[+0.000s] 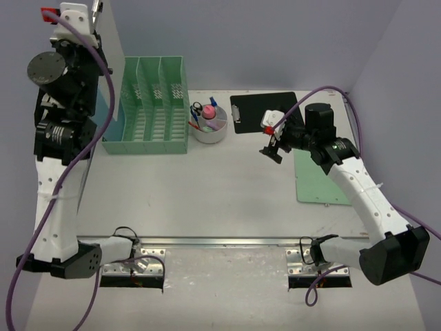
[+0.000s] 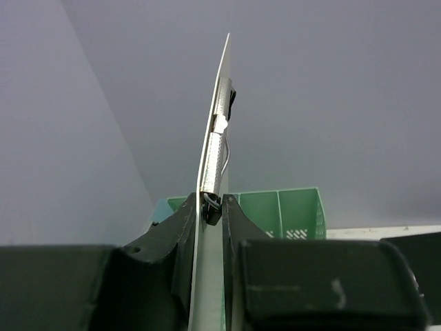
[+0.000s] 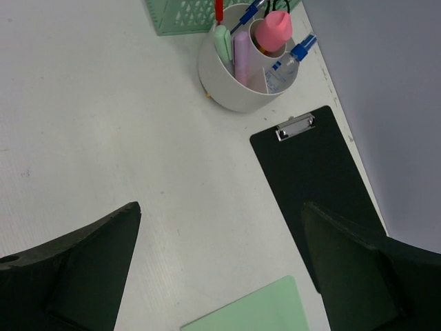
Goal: Organize the desk
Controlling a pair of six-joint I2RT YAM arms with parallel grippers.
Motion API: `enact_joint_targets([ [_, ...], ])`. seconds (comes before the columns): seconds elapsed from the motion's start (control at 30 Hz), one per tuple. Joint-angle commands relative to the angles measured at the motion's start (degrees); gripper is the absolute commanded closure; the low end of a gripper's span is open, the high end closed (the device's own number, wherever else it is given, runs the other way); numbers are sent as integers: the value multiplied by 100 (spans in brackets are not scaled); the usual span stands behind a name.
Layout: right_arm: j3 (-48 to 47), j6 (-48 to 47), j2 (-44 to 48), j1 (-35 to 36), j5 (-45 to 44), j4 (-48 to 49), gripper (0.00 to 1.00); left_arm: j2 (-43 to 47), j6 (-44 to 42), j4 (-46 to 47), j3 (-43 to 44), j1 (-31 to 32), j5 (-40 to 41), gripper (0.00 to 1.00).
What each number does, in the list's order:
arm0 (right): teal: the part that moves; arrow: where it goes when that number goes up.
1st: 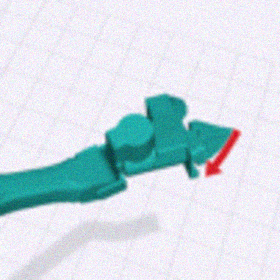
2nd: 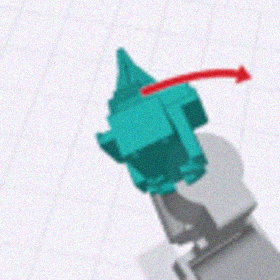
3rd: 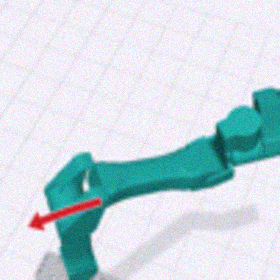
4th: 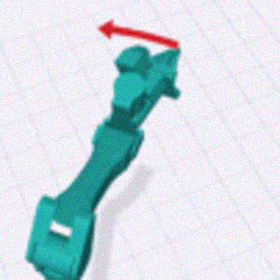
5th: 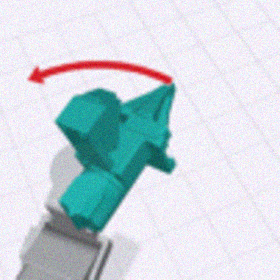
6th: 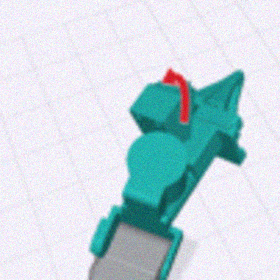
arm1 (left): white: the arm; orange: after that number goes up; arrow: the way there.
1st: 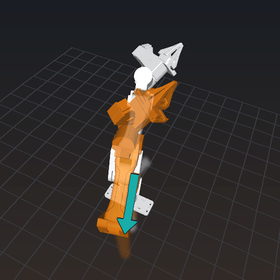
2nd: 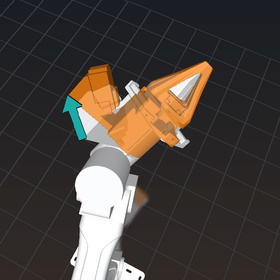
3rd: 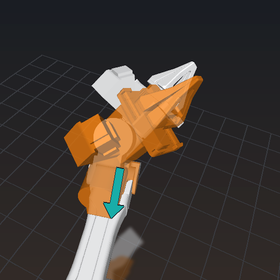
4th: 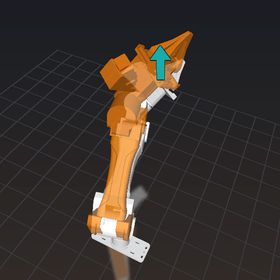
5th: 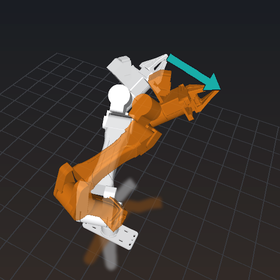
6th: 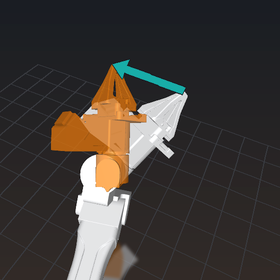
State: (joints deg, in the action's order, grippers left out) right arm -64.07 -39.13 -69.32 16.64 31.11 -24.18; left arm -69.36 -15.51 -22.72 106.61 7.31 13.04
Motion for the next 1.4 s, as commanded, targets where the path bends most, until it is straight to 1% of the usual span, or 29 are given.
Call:
enact_joint_targets([
  [0.0, 53, 46, 68, -3, 123, 265, 1, -428, -155, 277, 158, -133, -117, 100],
  [0.13, 62, -6, 68, 5, 123, 204, 1, -762, 39, 382, 115, -370, -423, 100],
  [0.27, 79, -24, 59, -3, 132, 221, 1, -930, 74, 593, -17, -502, -504, 100],
  [0.53, 123, -59, -29, -3, 123, 265, 1, -1149, 65, 593, 193, -652, -644, 100],
  [0.7, 79, -68, -117, -3, 114, 283, 1, -1123, 74, 400, 369, -722, -785, 100],
  [0.97, -44, -7, -257, -3, 158, 239, 1, -719, -31, 400, 176, -722, -785, 100],
  [1.17, -96, 2, -258, 5, 149, 195, 1, -649, -137, 338, 299, -722, -759, 100],
  [1.37, -114, -15, -275, 5, 149, 186, 1, -640, -137, 417, 106, -722, -803, 100],
])
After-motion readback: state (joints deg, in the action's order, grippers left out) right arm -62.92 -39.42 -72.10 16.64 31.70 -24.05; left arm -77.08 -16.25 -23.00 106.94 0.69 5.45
